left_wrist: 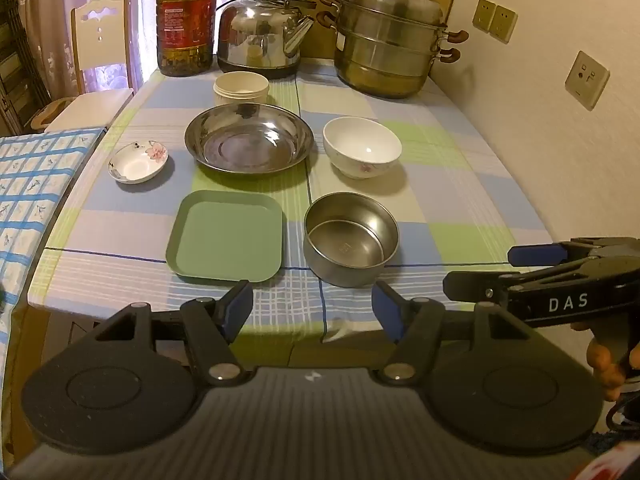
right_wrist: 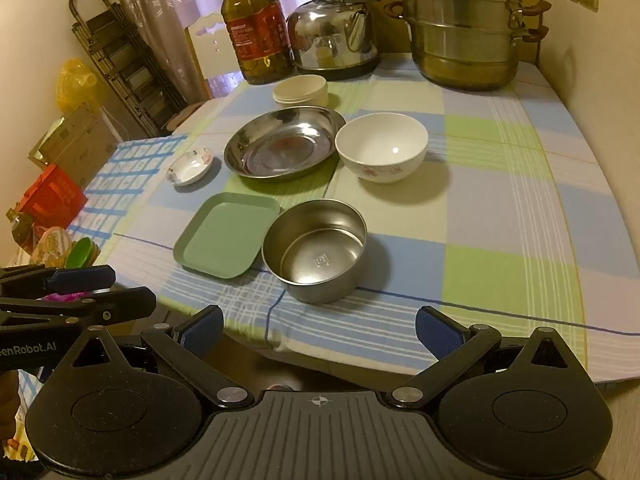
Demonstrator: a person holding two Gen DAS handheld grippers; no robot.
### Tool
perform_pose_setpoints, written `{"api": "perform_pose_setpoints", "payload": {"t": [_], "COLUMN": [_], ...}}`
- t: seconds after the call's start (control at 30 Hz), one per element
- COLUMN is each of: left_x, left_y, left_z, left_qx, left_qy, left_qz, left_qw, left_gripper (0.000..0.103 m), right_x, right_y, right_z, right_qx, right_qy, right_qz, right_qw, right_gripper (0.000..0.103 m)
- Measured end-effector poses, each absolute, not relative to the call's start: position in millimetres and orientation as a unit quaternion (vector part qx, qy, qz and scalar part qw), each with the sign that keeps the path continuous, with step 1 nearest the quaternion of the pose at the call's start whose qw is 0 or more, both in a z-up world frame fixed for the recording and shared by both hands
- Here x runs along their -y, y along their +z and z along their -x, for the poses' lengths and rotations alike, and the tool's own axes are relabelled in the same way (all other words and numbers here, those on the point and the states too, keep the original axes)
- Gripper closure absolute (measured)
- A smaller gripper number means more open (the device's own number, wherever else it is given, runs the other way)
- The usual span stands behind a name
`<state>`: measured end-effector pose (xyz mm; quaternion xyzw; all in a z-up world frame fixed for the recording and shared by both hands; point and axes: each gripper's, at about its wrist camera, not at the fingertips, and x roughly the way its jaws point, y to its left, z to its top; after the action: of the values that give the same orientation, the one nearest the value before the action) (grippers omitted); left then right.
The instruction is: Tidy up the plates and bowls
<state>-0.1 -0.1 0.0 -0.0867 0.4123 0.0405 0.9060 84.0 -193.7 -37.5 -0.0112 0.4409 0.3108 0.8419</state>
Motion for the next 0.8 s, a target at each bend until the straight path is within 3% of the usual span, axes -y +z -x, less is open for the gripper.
{"api": "perform_pose_setpoints", "payload": {"t": [0.8], "left_x": [-7.3], "left_y": [-13.0], "left_z": [0.9], "left_qx": [-0.415], "left_qy": [0.041], "left_qz": [0.095], "left_qw": [0.904], "left_gripper": [0.039], "right_x": [186.2], "right_y": [-36.7], "right_z": [-84.8], "right_qx": [-0.442], "right_qy": [0.310], "right_qz": [0.014], "right_qw": [0.842], "right_gripper": [0.001]}}
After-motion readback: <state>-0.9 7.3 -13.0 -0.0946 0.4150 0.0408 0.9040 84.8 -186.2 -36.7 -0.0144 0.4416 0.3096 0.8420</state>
